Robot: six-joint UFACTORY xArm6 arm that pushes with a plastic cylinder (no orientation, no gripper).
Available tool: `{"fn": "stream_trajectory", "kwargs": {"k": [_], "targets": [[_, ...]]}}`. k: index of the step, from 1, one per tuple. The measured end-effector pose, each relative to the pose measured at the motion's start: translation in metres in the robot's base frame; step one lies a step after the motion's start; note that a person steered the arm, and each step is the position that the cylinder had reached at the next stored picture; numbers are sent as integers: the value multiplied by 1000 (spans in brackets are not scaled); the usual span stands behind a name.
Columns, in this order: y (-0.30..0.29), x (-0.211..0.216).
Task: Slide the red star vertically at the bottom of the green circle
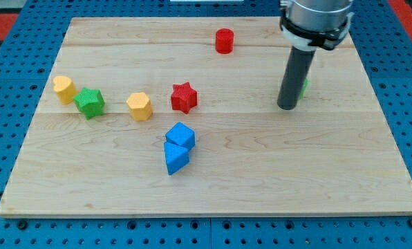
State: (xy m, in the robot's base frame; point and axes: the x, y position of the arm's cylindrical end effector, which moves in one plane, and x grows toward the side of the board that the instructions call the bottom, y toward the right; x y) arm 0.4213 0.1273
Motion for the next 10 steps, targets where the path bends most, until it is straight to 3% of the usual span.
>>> {"fn": "stream_trajectory", "kwargs": {"k": [1,2,3,4,6,9,10], "targets": [[11,-13],[67,-13],[28,29],[-54,43],[-211,39],[-213,-15],[-145,-16]]}}
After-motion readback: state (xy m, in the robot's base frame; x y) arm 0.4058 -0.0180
